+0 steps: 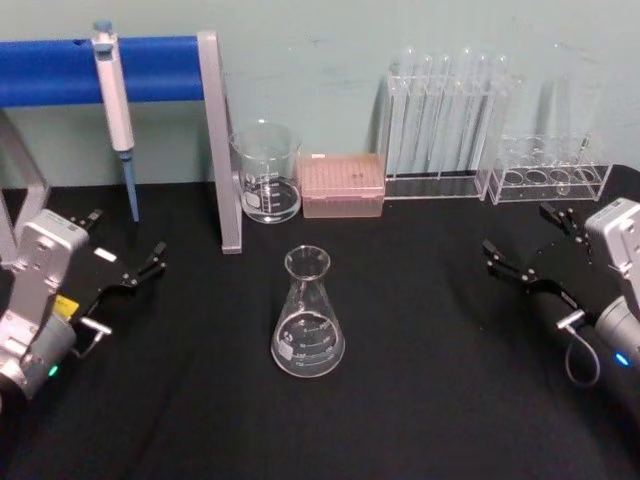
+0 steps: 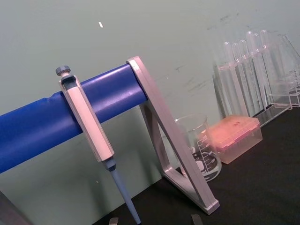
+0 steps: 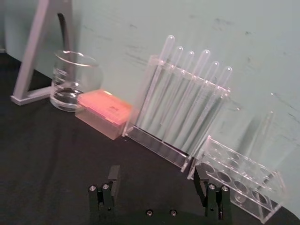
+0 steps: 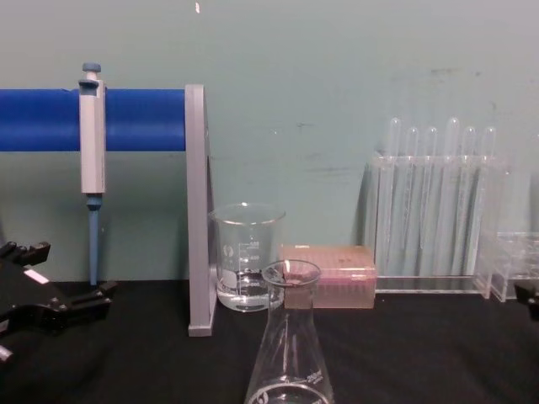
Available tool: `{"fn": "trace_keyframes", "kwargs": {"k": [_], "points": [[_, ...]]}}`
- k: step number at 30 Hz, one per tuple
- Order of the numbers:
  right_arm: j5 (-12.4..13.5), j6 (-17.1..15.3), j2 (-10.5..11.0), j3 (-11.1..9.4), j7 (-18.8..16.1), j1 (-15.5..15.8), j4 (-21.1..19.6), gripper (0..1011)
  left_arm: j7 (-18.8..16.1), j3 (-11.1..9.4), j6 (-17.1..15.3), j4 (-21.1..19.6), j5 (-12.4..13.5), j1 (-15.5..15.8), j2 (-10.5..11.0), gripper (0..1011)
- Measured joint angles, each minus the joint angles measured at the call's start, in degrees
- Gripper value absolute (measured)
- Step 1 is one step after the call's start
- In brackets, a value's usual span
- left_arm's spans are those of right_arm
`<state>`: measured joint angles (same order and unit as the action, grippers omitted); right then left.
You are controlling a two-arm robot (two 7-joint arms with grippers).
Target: Grasp the erlenmeyer flask with one hand, shake it three times, then place it back.
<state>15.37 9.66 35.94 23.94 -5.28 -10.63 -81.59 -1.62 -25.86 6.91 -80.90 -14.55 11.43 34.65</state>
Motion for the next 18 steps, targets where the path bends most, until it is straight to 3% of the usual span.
{"fn": "trace_keyframes", "kwargs": {"k": [8, 11, 18], "points": [[2.9, 0.8, 1.9, -2.0, -4.7, 2.3, -2.3, 1000, 0.0, 0.0, 0.0, 0.0, 0.0, 0.0, 0.0, 1001], [5.2, 0.8, 3.0, -2.9, -8.1, 3.8, -3.8, 1000, 0.0, 0.0, 0.0, 0.0, 0.0, 0.0, 0.0, 1001], [8.1, 0.5, 3.6, -3.5, -13.2, 5.3, -5.4, 1000, 0.0, 0.0, 0.0, 0.0, 0.0, 0.0, 0.0, 1001]]}}
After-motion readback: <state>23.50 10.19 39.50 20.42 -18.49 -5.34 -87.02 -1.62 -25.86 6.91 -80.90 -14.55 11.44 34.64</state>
